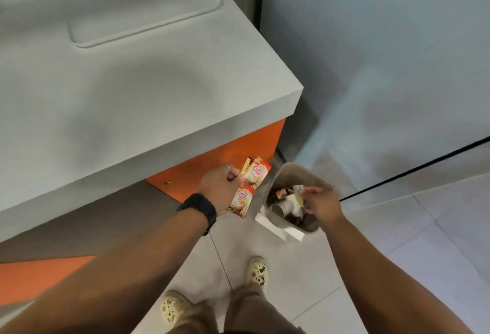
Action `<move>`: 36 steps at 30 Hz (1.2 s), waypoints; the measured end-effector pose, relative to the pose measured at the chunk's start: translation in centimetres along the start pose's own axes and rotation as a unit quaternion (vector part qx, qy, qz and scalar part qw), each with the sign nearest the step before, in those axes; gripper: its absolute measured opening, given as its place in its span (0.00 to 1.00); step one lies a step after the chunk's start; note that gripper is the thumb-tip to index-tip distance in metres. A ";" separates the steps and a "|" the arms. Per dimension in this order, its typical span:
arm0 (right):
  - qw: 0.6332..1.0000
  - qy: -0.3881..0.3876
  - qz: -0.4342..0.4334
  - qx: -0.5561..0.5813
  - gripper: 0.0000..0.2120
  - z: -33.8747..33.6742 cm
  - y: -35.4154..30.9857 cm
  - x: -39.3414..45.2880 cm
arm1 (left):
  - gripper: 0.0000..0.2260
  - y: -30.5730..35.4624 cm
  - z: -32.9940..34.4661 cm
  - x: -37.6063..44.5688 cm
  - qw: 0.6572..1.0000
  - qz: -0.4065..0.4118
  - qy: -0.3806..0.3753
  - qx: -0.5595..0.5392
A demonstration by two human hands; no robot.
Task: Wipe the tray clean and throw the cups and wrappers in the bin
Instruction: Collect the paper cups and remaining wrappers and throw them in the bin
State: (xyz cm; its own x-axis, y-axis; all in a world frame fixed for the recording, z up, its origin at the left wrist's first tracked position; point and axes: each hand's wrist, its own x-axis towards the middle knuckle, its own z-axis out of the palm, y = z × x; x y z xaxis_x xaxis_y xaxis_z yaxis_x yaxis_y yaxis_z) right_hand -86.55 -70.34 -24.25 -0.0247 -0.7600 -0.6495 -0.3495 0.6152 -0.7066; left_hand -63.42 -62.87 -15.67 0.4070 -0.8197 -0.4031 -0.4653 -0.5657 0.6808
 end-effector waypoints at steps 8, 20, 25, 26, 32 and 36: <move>1.000 -0.008 0.023 0.016 0.10 -2.3 4.1 4.7 | 0.04 0.1 8.0 4.4 0.998 -0.048 -0.044 0.025; 0.995 0.007 0.043 0.088 0.05 -6.5 6.9 3.3 | 0.11 3.9 13.8 6.7 0.991 -0.049 -0.117 0.051; 0.998 -0.005 0.035 0.054 0.06 -5.2 5.4 3.4 | 0.12 2.7 11.1 5.9 0.991 -0.052 -0.113 0.052; 0.999 -0.006 0.034 0.036 0.07 -4.6 5.1 3.5 | 0.11 2.4 10.5 5.7 0.991 -0.055 -0.109 0.047; 0.999 -0.040 -0.010 0.021 0.06 -1.1 0.6 1.1 | 0.10 0.8 6.0 4.2 0.994 -0.054 -0.096 0.027; 0.996 -0.078 -0.043 0.012 0.07 1.8 -1.9 -0.7 | 0.10 0.0 2.5 2.7 0.996 -0.040 -0.078 0.034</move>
State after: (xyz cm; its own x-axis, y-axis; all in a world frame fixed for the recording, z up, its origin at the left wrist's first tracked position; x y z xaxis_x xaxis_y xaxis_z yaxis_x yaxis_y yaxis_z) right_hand -84.18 -70.59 -22.92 0.1510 -0.7691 -0.6210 -0.3211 0.5559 -0.7667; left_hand -64.33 -65.30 -18.26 0.3213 -0.7725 -0.5478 -0.4908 -0.6305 0.6013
